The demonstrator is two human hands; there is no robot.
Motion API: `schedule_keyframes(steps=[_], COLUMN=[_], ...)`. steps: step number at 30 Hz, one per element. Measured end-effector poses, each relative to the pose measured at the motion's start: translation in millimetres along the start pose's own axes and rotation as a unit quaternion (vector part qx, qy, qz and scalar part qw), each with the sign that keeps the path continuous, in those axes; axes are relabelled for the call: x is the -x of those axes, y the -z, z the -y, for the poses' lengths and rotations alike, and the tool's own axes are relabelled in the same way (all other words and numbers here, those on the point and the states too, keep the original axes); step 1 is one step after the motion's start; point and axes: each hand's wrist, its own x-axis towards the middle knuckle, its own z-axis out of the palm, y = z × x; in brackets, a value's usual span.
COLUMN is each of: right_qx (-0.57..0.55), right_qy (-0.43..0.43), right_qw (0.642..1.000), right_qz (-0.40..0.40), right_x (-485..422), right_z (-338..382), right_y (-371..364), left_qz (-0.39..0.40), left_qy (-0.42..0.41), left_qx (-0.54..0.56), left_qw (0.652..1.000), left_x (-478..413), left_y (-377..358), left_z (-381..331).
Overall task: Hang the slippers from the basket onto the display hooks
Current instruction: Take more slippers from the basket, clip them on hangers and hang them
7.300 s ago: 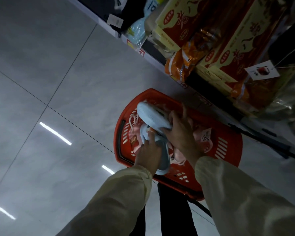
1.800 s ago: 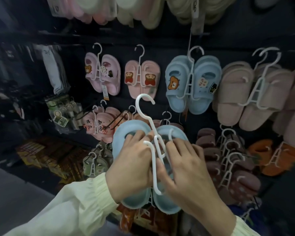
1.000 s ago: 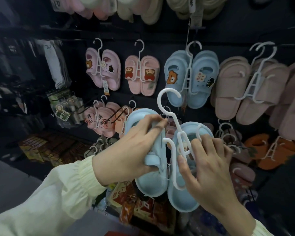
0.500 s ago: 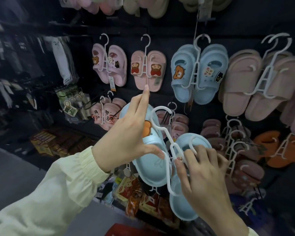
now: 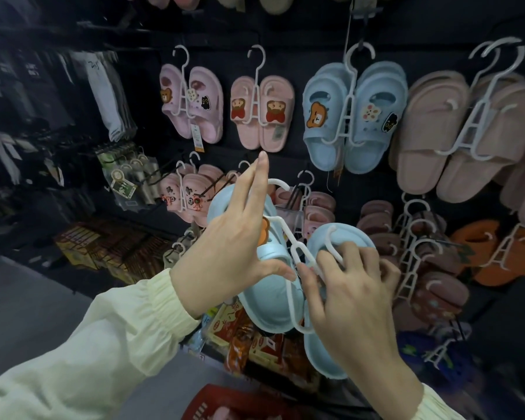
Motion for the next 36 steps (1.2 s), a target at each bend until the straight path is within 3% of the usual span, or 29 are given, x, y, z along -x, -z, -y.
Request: schedule_keyframes(steps=[15, 27, 36], right_qx=[0.047, -0.027, -0.047], right_qy=[-0.032, -0.066, -0.068], right_qw=[0.998, 0.997, 0.996], right_qz=[0.0, -0.043, -0.043], right_x=[-3.7, -19.0, -16.4], right_z=[16.4, 22.4, 31.9], right_y=[-12.9, -14.1, -6.1], left_qz=[-0.019, 0.015, 0.028], left_qy=[-0.007, -0.083, -0.075], left_qx=[-0.052, -0.079, -0.157], left_qw=[0.998, 0.993, 0.984], left_x=[13.0, 38.0, 43.9], left_y=[-20.5, -35.3, -32.9], left_z=[0.8, -11.1, -10.7])
